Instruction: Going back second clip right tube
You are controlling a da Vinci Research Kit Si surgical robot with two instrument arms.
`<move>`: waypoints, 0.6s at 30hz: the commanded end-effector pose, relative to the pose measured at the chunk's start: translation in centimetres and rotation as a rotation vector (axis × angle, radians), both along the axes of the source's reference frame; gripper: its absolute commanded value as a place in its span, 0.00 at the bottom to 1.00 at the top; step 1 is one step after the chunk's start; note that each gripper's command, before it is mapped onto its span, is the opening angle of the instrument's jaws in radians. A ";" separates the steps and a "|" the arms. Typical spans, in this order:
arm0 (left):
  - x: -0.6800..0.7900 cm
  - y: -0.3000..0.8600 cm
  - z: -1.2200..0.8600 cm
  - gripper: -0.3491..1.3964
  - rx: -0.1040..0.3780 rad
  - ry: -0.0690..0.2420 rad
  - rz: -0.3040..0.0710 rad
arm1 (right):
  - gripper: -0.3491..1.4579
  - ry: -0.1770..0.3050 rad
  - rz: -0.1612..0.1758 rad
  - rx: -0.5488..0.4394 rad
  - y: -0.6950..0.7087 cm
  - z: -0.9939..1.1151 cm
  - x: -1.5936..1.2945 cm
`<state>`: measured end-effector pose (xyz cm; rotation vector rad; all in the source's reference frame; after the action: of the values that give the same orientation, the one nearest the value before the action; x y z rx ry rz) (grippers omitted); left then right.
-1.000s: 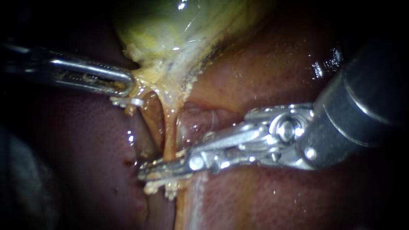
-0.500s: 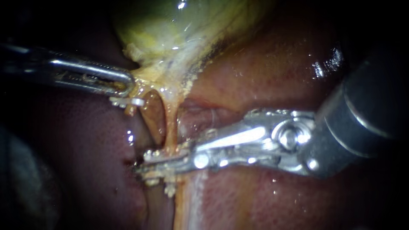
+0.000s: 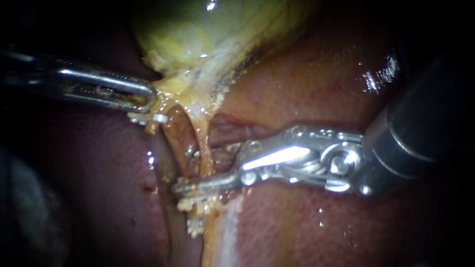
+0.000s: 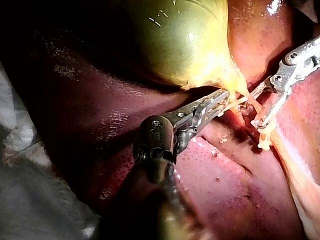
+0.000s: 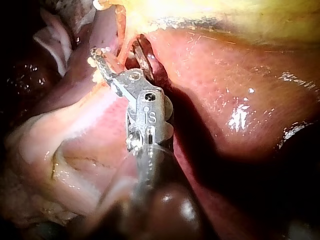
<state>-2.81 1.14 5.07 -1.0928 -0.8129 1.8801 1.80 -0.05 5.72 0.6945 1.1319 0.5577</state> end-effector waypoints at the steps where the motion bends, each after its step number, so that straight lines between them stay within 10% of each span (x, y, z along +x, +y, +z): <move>1: 0.00 0.00 0.00 0.00 0.000 0.000 0.000 | 0.47 0.001 0.003 -0.013 0.00 0.00 -0.04; 18: 0.02 0.00 0.00 0.00 0.000 -0.001 0.002 | 0.47 0.055 -0.027 -0.253 0.20 -0.33 -1.15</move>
<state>-2.79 1.15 5.07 -1.0933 -0.8147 1.8808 0.60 0.15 5.37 0.5014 1.2195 0.3615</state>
